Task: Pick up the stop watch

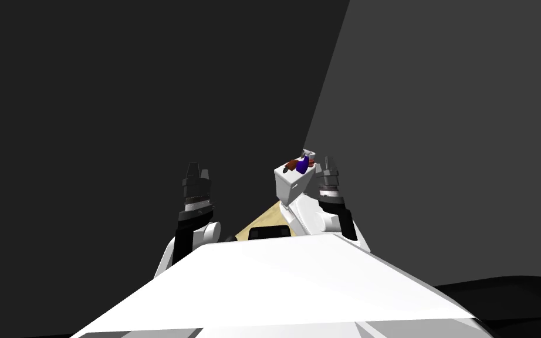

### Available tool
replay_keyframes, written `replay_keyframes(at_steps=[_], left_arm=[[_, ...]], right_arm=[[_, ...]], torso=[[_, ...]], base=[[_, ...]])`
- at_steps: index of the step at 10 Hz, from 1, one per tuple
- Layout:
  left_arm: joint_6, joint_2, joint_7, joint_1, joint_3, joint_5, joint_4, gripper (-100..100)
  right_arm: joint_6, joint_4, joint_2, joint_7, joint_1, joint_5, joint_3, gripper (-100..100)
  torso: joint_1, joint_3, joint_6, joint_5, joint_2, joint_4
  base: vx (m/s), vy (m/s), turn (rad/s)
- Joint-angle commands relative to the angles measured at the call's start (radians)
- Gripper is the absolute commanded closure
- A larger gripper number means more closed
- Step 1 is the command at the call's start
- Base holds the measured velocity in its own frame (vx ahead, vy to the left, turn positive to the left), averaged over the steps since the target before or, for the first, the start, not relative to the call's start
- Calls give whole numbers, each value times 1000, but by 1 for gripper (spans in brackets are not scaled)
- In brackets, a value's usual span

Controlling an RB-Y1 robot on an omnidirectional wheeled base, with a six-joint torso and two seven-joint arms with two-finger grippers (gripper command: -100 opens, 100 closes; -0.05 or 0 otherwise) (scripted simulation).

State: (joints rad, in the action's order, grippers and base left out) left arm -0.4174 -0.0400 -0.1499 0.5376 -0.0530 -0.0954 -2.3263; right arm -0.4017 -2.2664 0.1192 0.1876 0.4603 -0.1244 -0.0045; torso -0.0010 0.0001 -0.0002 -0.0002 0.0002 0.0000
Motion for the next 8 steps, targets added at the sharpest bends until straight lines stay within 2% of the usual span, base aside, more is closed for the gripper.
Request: replay_keyframes(at_steps=[1,8], left_arm=[[0,0,0,0,0,0,0,0],[0,0,0,0,0,0,0,0]], right_arm=[[22,15,41,25,-15,1,14,-100],[180,54,216,170,-116,3,88,-100]], torso=[[0,0,0,0,0,0],[0,0,0,0,0,0]], base=[[-9,-13,66],[-11,-14,93]])
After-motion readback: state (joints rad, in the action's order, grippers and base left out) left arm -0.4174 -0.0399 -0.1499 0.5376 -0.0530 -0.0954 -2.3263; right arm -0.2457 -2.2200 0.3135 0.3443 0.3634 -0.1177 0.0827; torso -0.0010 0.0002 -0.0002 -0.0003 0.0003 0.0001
